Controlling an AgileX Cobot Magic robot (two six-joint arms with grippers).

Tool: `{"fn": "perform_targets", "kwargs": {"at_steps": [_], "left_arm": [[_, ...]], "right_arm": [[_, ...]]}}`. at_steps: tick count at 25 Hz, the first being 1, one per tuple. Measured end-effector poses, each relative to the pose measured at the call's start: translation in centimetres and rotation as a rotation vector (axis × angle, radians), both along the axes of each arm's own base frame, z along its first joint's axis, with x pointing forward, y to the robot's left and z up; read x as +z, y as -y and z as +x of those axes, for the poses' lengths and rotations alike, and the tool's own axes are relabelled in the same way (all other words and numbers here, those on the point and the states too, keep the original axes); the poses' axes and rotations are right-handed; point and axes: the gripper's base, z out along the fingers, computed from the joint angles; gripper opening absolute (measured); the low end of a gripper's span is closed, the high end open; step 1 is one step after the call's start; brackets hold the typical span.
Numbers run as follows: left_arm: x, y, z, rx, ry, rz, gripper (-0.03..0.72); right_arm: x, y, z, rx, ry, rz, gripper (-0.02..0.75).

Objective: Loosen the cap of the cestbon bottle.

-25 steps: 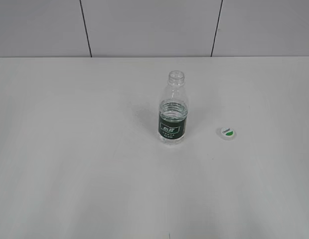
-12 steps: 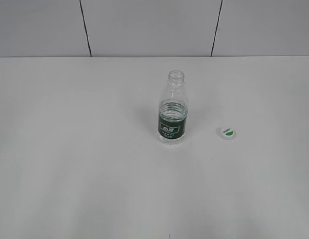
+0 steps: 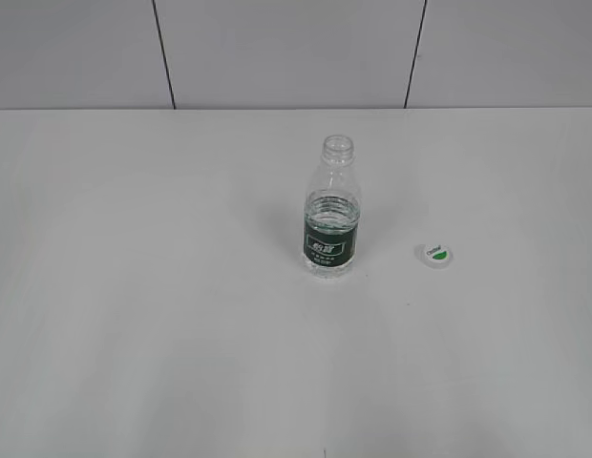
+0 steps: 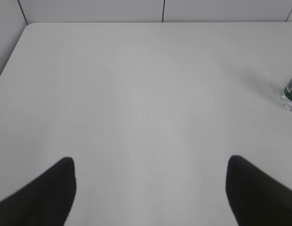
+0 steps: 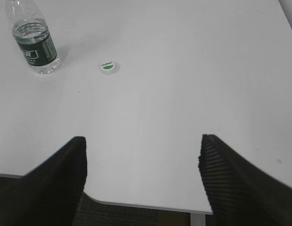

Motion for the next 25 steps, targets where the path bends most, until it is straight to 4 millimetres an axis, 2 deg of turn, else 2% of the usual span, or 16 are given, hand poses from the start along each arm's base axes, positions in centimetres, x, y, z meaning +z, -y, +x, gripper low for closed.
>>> {"fn": "perform_targets", "kwargs": {"at_steps": [25], "left_arm": [[0.0, 0.0, 0.0, -0.003, 0.0, 0.0, 0.586]], "right_arm": [[0.01, 0.0, 0.0, -0.001, 0.001, 0.001, 0.568]]}}
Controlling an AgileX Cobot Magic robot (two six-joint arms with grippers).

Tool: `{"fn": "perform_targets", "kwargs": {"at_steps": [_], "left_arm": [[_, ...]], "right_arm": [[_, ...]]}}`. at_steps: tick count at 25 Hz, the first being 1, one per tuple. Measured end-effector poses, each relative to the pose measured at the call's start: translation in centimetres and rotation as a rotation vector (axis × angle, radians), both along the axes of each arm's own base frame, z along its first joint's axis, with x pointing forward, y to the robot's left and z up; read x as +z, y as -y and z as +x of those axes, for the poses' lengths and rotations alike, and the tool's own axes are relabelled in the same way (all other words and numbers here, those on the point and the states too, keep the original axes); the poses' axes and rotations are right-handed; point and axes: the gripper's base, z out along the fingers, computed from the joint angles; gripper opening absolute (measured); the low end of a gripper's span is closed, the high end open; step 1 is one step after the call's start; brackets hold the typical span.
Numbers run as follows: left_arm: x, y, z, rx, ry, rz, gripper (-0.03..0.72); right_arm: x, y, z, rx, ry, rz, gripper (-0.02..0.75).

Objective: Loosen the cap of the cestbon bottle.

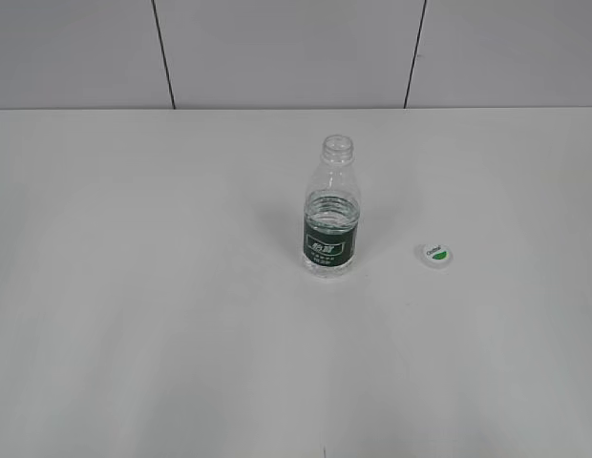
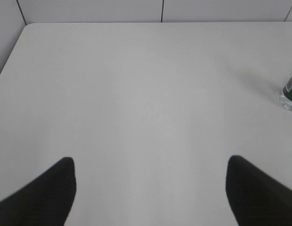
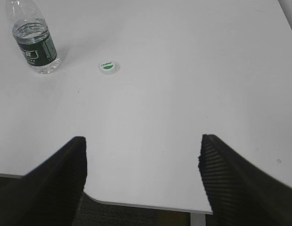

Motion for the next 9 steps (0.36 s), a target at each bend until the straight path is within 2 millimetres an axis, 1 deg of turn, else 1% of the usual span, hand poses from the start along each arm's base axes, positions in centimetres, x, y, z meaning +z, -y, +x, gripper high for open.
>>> {"fn": "perform_targets", "kwargs": {"at_steps": [9], "left_arm": [[0.0, 0.0, 0.0, 0.0, 0.0, 0.0, 0.586]], "right_arm": [[0.0, 0.0, 0.0, 0.0, 0.0, 0.0, 0.568]]}}
